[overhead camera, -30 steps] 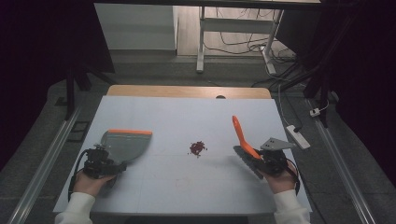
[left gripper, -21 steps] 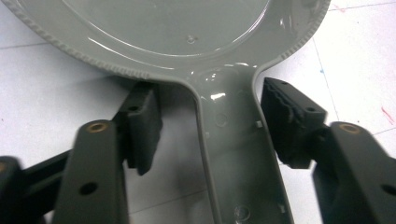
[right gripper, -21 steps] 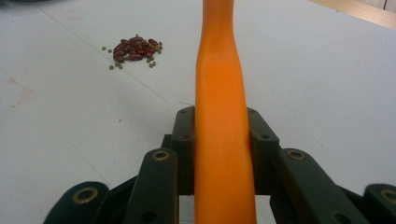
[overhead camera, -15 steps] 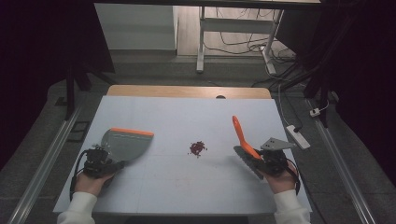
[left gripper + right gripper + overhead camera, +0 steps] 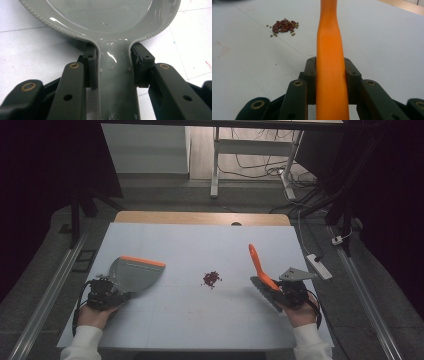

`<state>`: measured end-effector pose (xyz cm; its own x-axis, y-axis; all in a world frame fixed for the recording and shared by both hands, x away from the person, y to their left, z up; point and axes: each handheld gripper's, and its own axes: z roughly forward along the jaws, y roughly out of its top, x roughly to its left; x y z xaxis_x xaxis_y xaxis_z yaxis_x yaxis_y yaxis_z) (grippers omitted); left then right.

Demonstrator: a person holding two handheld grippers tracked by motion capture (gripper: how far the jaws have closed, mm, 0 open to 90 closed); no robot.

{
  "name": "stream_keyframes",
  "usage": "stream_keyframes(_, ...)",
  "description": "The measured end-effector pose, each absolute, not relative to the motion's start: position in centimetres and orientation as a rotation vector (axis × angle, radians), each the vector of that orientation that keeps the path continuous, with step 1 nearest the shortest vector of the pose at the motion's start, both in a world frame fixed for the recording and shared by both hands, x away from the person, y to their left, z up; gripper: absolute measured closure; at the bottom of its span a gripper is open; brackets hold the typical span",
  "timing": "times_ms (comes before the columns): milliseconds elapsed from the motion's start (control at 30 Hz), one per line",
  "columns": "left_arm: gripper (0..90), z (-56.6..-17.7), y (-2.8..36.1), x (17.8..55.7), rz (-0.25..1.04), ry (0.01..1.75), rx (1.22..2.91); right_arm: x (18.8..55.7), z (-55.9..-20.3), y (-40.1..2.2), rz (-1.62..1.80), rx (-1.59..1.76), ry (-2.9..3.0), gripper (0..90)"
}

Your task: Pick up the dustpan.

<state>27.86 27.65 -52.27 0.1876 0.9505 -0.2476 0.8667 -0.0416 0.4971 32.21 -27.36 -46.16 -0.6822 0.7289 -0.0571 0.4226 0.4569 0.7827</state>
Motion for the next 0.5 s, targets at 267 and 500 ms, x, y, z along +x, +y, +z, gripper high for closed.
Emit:
stream_keyframes(267,61.8,-51.99,28.02,27.76,0.214,1.66,1.903,32.22,-46.1,-27.49,1.097,0.981,2.317,69.8)
stream_keyframes(500,61.7,-51.59,28.65,27.61,0.229,1.597,1.884,32.18,-45.97,-27.62,1.1,0.976,2.309,69.9)
